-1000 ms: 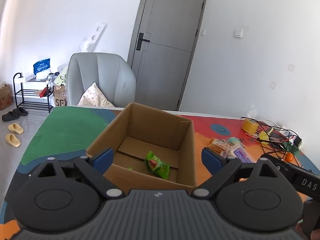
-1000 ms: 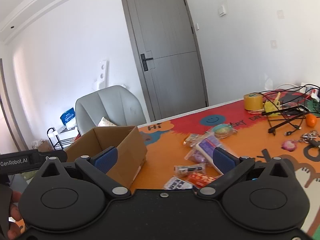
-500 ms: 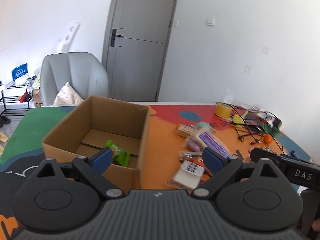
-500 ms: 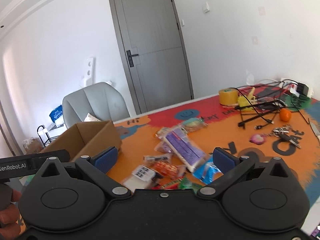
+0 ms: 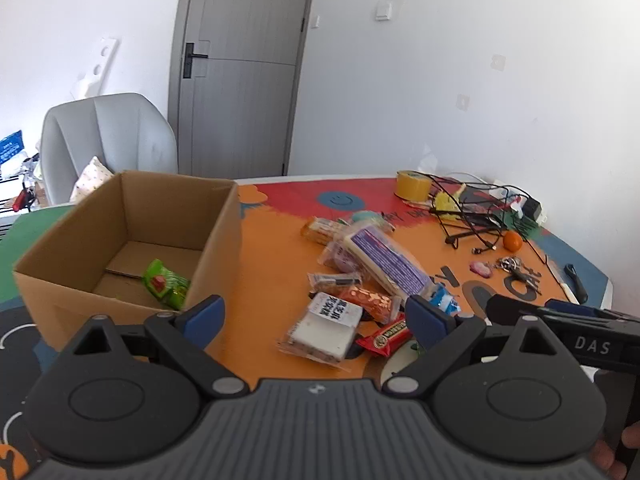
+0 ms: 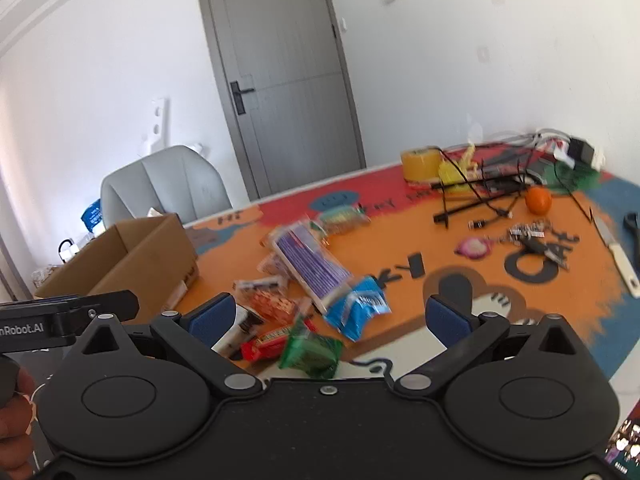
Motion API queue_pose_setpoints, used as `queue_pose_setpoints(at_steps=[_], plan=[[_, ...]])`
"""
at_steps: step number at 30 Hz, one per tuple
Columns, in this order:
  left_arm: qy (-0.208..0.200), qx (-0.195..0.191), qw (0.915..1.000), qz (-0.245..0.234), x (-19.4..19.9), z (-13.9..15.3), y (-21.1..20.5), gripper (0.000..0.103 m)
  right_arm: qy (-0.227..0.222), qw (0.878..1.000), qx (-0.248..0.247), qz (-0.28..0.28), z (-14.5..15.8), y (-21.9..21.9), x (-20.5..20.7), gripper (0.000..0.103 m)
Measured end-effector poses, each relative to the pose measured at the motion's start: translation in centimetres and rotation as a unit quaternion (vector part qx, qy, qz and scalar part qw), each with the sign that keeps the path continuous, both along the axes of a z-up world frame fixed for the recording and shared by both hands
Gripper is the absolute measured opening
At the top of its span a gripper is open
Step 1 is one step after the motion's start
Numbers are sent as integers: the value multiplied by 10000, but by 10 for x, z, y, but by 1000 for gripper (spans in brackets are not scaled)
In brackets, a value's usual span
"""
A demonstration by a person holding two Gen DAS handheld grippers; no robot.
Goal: Organize snacks
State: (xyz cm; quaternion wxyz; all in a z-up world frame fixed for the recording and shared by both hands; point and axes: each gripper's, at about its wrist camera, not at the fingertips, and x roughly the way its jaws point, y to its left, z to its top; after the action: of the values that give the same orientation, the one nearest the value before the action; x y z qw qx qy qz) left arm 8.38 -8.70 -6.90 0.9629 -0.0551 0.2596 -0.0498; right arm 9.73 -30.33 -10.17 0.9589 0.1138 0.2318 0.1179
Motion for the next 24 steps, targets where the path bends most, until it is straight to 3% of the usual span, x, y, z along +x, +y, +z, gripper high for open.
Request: queue_pose_setpoints(at_steps=[5,15,21,24], plan=[[116,-68,9998,-115,13,-10,-5,95,165,9998,56,-41,-13,-2,10,101],[393,-5,9989,-257,43,-31,-17,89,600,9978,183,228,-38,6,32,72],[531,34,9984,-209,57,-40,-19,88,704,9962,308,400,-44,12,45,70],[579,52,9981,-182,64,-44,-20,88,883,9944,358,465,-49,14,52,64]])
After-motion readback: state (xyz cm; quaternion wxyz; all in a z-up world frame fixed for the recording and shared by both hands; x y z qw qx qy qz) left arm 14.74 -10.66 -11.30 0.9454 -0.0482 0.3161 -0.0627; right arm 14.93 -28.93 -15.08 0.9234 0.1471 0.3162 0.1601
